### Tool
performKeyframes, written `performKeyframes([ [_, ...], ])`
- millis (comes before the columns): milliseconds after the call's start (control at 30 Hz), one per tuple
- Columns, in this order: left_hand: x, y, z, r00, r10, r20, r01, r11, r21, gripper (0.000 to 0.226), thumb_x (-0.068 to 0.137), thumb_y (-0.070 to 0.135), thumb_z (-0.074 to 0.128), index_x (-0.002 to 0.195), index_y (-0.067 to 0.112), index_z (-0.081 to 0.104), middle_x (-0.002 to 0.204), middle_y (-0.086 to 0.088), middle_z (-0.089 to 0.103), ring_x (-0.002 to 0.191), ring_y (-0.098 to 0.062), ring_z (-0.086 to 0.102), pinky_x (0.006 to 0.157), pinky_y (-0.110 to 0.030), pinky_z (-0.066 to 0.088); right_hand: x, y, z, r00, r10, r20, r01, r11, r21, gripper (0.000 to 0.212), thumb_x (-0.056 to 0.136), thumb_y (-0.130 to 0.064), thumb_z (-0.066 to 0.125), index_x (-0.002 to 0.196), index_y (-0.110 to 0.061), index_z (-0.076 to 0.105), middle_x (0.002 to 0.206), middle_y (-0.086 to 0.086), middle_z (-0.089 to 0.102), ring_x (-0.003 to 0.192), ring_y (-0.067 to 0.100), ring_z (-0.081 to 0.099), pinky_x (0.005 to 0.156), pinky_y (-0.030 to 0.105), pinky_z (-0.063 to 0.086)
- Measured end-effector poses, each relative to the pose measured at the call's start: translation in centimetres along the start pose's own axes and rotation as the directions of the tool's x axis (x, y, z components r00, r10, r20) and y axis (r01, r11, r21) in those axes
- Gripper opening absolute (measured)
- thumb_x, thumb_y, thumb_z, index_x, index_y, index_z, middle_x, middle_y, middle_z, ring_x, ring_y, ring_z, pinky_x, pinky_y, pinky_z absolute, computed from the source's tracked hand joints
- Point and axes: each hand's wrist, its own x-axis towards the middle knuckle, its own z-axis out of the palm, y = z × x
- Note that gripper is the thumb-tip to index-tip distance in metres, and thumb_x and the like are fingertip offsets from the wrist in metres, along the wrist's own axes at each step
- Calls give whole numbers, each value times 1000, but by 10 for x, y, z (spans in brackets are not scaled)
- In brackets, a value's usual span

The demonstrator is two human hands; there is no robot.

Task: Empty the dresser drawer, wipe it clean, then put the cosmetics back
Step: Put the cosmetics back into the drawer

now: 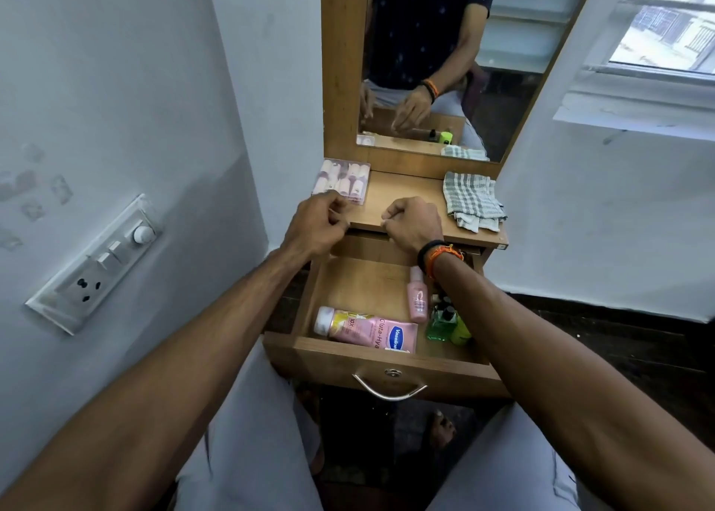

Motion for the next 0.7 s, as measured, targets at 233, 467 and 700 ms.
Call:
performKeyframes([
  [233, 39, -4, -8, 979, -194, -65, 197, 980, 27, 55, 88, 16, 68, 140, 13, 52, 139, -10, 58, 120, -28, 59, 84, -30, 55, 33, -24, 18, 989, 148, -5, -147, 983, 108, 24, 82, -7, 64, 104, -14, 70, 103, 5, 71, 100, 23, 65, 91, 39, 57],
  [467, 63, -12, -8, 961, -273, -48, 275, 961, 36, 44, 95, 20, 59, 137, 12, 51, 138, -10, 58, 119, -28, 58, 78, -26, 43, 53, -38, 37, 980, 198, -28, -192, 972, 135, 33, 88, -10, 65, 121, -7, 67, 120, 9, 68, 108, 26, 63, 79, 25, 44],
  [700, 68, -8, -13, 887, -446, -115, 421, 887, -190, 26, 94, 28, 63, 116, 16, 63, 119, -4, 65, 93, -17, 57, 61, -23, 41, 64, -45, 42, 927, 374, -23, -347, 880, 323, 25, 86, -15, 70, 67, -13, 54, 73, 2, 58, 75, 23, 64, 80, 41, 61],
])
